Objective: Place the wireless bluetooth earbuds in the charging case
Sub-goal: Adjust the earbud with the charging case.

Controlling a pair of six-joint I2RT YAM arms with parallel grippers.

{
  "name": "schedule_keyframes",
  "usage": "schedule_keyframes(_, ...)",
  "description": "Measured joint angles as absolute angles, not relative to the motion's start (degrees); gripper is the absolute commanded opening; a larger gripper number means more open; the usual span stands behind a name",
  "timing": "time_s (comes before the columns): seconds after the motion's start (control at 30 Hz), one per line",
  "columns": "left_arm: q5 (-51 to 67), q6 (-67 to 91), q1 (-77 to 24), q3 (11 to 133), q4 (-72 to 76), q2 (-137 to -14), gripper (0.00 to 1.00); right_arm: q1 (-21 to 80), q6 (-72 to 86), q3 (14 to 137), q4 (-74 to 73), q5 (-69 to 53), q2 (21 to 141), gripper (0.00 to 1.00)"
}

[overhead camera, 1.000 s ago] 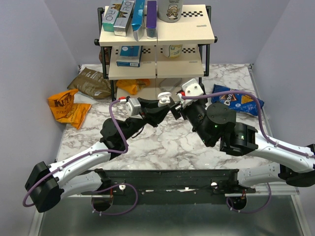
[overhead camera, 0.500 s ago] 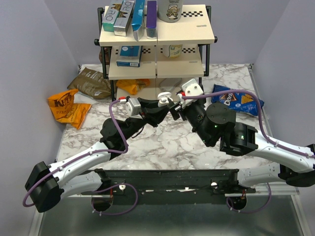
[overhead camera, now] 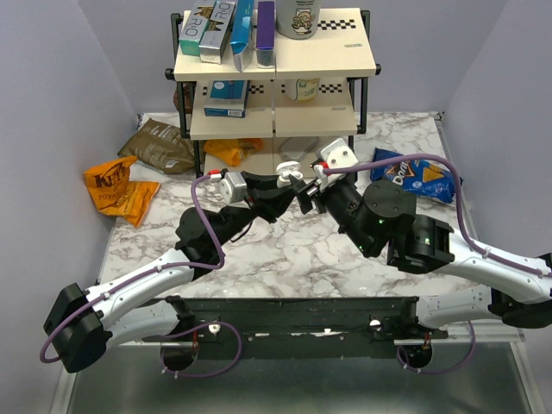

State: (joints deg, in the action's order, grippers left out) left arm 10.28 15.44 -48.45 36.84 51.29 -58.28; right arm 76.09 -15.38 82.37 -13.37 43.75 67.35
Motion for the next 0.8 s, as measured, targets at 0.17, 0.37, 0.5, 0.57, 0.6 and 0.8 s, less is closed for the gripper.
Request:
schedule_keyframes(0.17,10.28,15.44,-48.45,36.84,51.29,-58.28,0.00,76.09,-14.79,82.50,-13.37,42.65,67.29,0.75)
schedule_keyframes(0.37,10.28,15.46,-48.45,36.84,51.29,-58.28,0.00,76.09,-14.37,84.36,-13.43,42.22,68.10,0.75)
schedule_keyframes(0.5,10.31,15.46,-48.45,36.84,51.31,-58.28,0.00,76.09,-14.39,84.40,-13.43,42.30,68.71,0.75)
schedule_keyframes(0.57,10.31,15.46,-48.45,36.84,51.29,-58.28,0.00,76.09,-14.39,84.40,-13.45,42.30,69.10,0.75)
schedule_keyframes(0.6,10.31,15.46,-48.45,36.84,51.29,-58.28,0.00,76.09,-14.39,84.40,-13.45,42.33,69.23,0.75)
schedule_keyframes(0.8,10.31,15.49,-48.45,36.84,51.29,-58.26,0.00,75.79,-14.39,84.40,-13.56,42.72,69.43,0.75)
